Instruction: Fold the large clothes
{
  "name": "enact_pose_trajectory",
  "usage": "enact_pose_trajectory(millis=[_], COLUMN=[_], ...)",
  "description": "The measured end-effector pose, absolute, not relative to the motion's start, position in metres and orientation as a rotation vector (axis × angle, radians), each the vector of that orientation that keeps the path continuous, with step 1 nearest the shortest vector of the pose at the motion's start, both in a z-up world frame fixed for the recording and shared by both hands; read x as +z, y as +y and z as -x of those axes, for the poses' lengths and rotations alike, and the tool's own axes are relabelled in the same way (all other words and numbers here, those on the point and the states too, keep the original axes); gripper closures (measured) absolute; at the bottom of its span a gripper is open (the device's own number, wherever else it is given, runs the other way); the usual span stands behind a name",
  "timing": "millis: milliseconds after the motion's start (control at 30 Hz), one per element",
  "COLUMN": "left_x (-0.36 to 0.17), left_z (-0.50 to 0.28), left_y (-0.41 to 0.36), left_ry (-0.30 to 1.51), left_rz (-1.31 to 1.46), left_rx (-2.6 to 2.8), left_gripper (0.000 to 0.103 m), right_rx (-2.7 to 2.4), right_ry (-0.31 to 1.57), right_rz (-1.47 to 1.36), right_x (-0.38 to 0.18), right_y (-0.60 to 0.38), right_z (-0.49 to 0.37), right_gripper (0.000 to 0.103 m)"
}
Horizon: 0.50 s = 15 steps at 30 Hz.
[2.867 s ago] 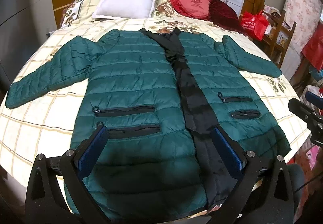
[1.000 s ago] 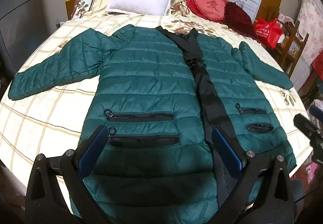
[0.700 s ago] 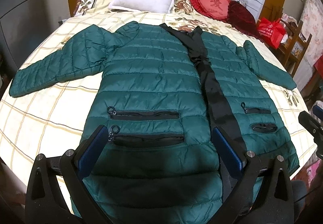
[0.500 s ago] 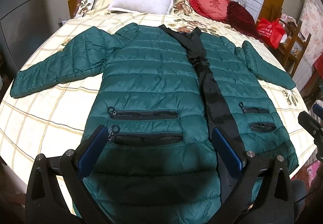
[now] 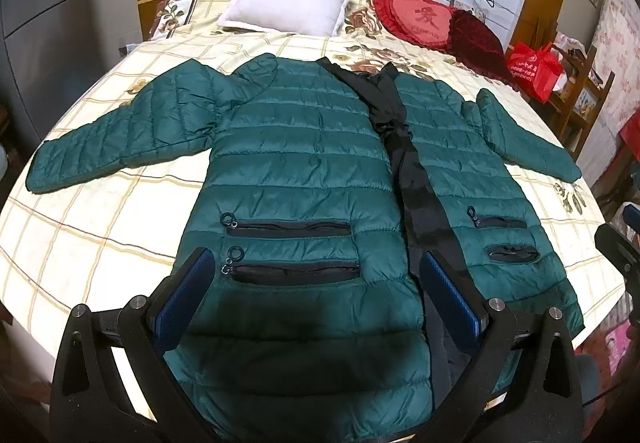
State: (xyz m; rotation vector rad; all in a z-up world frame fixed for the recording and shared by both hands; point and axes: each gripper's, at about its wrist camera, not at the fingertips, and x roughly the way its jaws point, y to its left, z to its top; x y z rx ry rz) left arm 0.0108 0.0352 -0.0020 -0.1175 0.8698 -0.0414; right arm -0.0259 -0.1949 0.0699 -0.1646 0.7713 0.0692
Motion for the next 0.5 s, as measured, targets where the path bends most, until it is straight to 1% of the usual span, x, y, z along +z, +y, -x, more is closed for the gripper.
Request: enact_pose_trajectory(millis=[267, 500], left_x=[-0.001, 0.001], left_z=[-0.010, -0.009], left_y=[0.036, 0.038], left_ry=[0.871, 0.866], left_rz=[0.120, 0.118], left_rx=[-0.041, -0.030], left_gripper=[0.000, 0.000], right_rx=[0.082, 0.076], right_ry=[0.707, 0.734], right_rz=[0.218, 0.195], right_x=[0.079, 0.073], right_y=[-0.183, -0.184], right_z=[0.037, 0.031], right_gripper=[0.001, 0.001])
